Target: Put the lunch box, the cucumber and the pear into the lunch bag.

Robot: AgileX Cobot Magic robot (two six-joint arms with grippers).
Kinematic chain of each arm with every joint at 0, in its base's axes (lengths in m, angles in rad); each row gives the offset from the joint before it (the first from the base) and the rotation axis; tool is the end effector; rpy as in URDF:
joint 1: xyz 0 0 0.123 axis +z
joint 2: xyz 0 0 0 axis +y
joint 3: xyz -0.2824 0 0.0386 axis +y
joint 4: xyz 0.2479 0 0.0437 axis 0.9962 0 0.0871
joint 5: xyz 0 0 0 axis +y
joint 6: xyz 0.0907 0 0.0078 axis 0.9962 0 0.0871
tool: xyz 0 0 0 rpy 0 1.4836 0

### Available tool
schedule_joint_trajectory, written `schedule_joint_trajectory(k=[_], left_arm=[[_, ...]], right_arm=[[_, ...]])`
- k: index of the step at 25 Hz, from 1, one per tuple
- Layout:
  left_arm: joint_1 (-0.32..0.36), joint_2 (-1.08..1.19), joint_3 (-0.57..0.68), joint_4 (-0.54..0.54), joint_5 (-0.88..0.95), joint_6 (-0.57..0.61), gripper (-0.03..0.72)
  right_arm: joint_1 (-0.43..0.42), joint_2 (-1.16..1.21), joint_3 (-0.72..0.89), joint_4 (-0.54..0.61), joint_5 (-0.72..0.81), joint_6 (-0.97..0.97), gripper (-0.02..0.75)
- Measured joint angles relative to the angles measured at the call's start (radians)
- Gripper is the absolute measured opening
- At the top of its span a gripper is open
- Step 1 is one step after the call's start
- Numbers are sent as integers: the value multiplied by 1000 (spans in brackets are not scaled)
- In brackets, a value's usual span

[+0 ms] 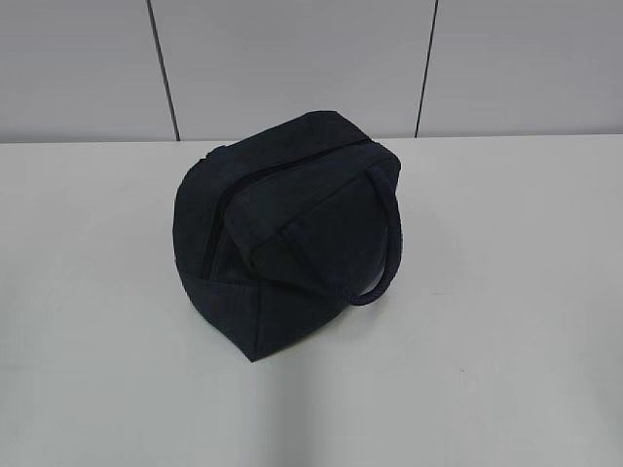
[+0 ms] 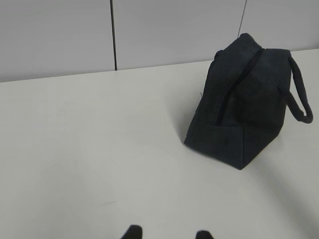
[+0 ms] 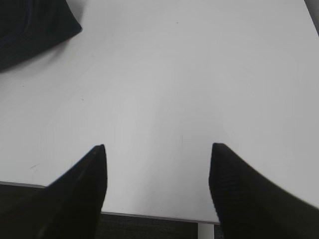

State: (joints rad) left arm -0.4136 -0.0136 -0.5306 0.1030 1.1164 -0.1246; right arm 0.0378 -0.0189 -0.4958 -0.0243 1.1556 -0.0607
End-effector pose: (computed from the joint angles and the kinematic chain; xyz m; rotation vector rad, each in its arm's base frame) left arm -0.0087 0.0130 0.2813 0.2855 2.0382 -0.2112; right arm -0.0114 -0.0025 0.2684 -0.1018 2.1221 -0.0430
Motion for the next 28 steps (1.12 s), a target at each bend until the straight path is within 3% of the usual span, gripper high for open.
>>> schedule_joint_trajectory(k=[28], left_arm=[[0,0,0,-1,0,0,203]], right_arm=[[0,0,0,0,-2,5,497]])
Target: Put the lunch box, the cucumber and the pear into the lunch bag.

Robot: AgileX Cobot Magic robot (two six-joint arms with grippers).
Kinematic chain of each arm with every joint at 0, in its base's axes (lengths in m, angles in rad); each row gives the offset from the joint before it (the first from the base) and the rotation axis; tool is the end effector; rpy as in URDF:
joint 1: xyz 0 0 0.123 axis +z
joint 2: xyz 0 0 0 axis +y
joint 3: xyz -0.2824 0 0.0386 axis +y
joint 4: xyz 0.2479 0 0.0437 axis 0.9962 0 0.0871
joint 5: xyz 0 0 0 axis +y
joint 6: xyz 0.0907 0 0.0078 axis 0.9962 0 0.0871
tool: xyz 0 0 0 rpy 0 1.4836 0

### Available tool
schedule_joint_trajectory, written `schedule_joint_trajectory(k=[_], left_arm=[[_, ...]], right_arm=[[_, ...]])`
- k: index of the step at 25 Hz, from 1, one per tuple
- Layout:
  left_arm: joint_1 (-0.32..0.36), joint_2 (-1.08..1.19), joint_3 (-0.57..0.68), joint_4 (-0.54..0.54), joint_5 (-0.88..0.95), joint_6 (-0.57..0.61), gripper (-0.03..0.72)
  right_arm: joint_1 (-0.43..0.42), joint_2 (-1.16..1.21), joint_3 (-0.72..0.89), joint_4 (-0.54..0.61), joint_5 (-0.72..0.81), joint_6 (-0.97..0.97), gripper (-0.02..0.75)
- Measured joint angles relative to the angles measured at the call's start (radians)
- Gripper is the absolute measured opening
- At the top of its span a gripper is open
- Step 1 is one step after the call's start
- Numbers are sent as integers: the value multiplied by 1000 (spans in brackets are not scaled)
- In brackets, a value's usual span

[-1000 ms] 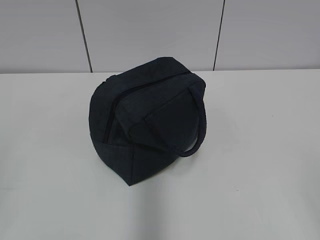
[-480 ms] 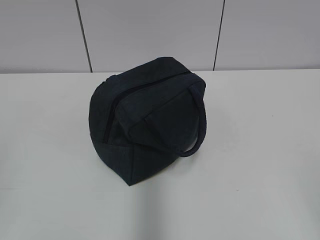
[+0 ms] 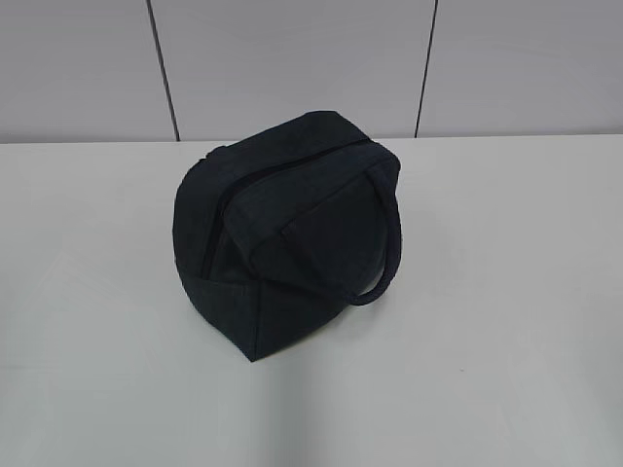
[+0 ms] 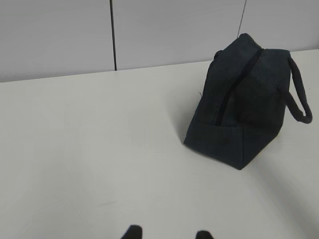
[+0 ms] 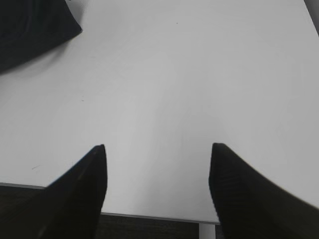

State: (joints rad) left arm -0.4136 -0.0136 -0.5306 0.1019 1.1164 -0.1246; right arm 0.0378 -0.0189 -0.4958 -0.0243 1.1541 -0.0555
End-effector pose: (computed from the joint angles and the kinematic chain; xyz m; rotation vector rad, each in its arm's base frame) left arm -0.0087 0.0129 0.2813 0.2857 2.0384 -0.2125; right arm -0.0113 -0.0025 0.2685 -0.0963 2.1208 -0.0399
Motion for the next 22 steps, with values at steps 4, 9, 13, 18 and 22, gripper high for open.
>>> schedule_joint_trajectory(k=[4,9,13,18,22], left_arm=[[0,0,0,0,0,0,203],[0,0,0,0,0,0,203],[0,0,0,0,0,0,203],[0,0,0,0,0,0,203],[0,0,0,0,0,0,203]], right_arm=[[0,0,0,0,-1,2,497],[0,0,0,0,-1,2,487],[0,0,0,0,-1,2,487],[0,0,0,0,-1,2,487],[0,0,0,0,-1,2,487]])
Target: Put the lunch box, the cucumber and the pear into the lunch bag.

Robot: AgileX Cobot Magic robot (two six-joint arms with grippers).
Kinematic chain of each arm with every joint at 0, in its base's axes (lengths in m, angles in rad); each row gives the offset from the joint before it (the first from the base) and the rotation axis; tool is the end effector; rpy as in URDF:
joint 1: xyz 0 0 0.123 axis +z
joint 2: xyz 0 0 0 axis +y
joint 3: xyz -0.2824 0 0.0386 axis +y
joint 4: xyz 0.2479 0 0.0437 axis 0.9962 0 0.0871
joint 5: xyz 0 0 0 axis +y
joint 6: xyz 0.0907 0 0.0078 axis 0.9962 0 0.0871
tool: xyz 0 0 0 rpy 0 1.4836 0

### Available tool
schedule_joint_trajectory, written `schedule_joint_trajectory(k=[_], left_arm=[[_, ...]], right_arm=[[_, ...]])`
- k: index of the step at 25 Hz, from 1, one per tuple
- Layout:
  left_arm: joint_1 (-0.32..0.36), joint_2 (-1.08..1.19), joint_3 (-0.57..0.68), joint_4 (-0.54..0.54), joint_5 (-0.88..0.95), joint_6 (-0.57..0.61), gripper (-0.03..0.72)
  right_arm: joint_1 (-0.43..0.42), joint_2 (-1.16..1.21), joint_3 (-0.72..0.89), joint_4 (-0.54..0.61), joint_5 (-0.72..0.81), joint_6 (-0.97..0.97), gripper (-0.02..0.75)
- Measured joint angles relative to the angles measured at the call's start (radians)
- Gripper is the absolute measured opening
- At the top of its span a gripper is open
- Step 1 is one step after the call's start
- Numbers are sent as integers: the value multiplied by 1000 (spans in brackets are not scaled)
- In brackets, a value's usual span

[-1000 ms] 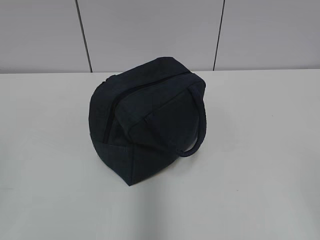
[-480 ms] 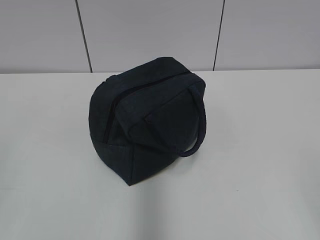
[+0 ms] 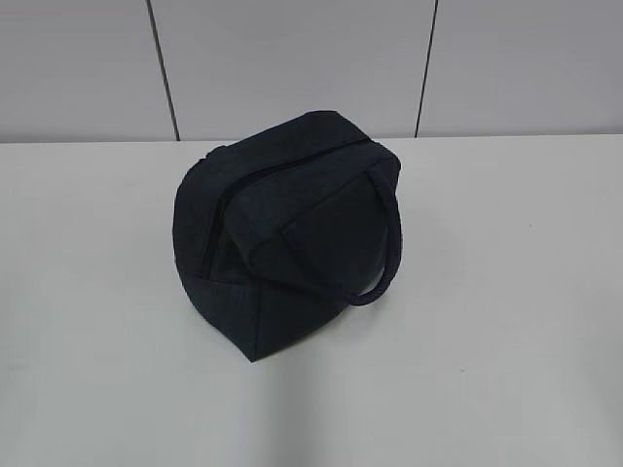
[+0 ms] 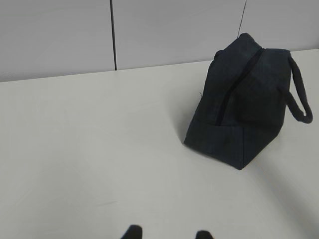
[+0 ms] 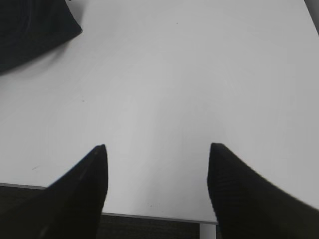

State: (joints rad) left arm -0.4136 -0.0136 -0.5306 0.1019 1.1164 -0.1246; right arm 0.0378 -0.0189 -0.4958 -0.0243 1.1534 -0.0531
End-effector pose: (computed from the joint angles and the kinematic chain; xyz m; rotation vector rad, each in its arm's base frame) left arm -0.0087 0.0129 0.2813 0.2857 2.0384 -0.2125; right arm -0.0113 -0.0025 0.2685 -0.0937 2.1202 -0.0385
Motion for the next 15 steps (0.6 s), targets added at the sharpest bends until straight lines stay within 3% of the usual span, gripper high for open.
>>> schedule_joint_trajectory(k=[7,15], left_arm=[[23,0,0,0,0,0,203],[272,0,0,-1,0,0,203]], right_arm=[[0,0,0,0,0,0,487],[0,0,0,0,0,2,487]])
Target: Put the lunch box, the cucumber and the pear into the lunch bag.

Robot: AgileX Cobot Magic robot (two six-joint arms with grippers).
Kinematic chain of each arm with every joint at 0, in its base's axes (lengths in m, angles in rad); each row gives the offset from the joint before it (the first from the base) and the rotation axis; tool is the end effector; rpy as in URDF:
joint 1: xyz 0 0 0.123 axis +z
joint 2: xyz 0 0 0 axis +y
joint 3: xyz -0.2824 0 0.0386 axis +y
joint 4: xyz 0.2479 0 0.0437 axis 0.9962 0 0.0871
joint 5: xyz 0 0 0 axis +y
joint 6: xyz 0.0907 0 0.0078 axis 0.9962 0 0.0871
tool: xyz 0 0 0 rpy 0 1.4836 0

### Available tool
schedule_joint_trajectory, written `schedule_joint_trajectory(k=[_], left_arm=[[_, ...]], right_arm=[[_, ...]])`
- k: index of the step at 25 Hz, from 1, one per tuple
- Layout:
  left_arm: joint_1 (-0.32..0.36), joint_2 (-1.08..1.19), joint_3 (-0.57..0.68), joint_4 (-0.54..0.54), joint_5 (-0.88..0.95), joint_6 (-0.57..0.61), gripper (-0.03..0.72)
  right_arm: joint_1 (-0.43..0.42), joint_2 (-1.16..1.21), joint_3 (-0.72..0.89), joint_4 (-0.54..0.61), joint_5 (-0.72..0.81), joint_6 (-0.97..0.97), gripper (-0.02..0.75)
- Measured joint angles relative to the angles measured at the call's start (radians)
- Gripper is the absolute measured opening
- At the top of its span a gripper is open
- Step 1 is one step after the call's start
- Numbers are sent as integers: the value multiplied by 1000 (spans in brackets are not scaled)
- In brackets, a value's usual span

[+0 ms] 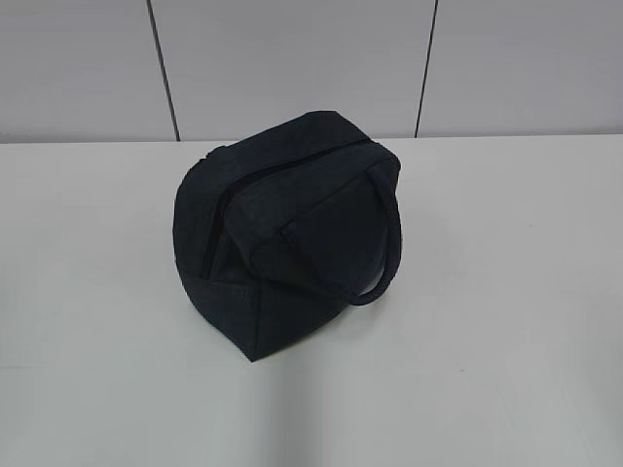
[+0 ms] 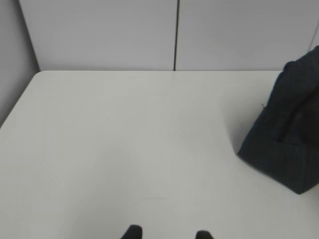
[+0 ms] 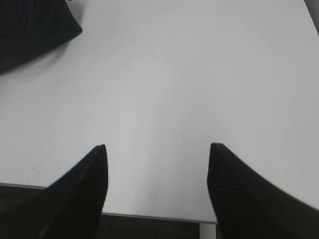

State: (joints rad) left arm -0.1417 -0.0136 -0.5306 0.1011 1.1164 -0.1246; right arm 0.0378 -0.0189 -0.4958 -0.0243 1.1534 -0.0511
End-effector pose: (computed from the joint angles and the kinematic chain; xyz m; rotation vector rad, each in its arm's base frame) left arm -0.0119 0.0100 0.2813 0.0068 2.0519 -0.0447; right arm -0.0113 -0.0025 0.2685 -0.0916 2.1203 -0.0373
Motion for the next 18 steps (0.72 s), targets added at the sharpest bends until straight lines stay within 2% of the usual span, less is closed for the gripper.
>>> schedule_joint_trajectory(k=[4,18], left_arm=[[39,0,0,0,0,0,203],[42,0,0,0,0,0,203]], right_arm=[[0,0,0,0,0,0,487],[0,0,0,0,0,0,487]])
